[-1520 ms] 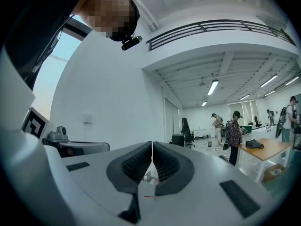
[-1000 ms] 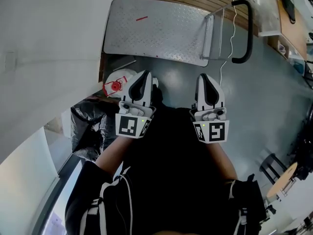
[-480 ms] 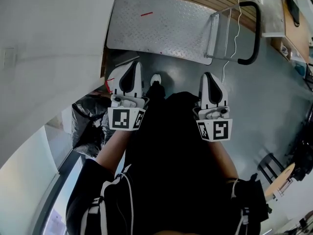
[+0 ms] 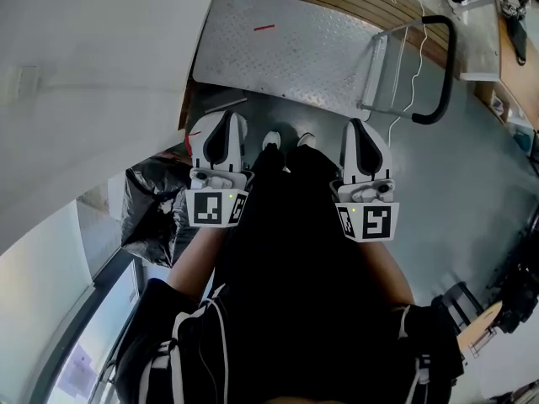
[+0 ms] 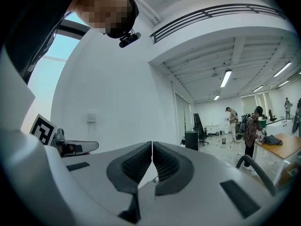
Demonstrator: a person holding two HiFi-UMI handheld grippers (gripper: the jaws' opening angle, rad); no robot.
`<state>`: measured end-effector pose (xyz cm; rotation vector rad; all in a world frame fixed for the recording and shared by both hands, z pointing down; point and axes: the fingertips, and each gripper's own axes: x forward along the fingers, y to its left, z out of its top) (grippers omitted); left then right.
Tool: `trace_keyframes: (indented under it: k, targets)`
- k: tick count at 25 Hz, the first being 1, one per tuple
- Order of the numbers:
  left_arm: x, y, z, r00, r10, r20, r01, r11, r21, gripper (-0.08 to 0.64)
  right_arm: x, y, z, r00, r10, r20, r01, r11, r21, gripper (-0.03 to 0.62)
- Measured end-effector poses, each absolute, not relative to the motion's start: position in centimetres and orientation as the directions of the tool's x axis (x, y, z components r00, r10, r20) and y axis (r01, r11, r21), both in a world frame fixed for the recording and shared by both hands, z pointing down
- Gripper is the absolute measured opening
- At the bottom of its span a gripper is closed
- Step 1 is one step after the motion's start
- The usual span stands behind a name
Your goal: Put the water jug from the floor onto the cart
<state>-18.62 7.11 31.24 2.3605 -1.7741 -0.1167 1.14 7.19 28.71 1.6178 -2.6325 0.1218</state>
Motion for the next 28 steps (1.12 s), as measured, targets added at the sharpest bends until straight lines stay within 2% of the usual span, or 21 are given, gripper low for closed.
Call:
trace_keyframes:
  k: [8, 13, 17, 20, 28]
  targets:
    - [-17.2, 7.3, 31.0, 0.292, -0.955, 0.044, -0.944, -0.281, 0.170, 0.018, 0.3, 7.3, 25.6, -0.503, -0.864, -0.031, -0.861, 0.497, 0.107, 0.020]
    - [-12.7, 7.2, 31.3, 0.403, -0.915, 0.026, -0.907, -0.395, 0.146, 0.018, 1.7, 6.8, 26.4, -0.468, -0.884, 0.005, -0.884, 0.468, 0.010, 0.019]
    - [-9.1, 7.6, 33.7, 0.515, -0.848, 0.126, -0.857, -0.511, 0.065, 0.020, 3.2, 6.8, 26.5, -0.420, -0.907, 0.011, -0.907, 0.420, 0.003, 0.020]
    - [-7.7, 7.5, 35.1, 0.557, -0.811, 0.178, -0.830, -0.551, 0.083, 0.020, 3.6, 6.9, 26.9, -0.412, -0.911, 0.018, -0.911, 0.412, 0.003, 0.018]
    - [-10.0, 7.6, 39.6, 0.536, -0.799, 0.273, -0.844, -0.508, 0.170, 0.021, 1.4, 6.8, 27.0, -0.442, -0.897, 0.020, -0.897, 0.442, -0.006, 0.020]
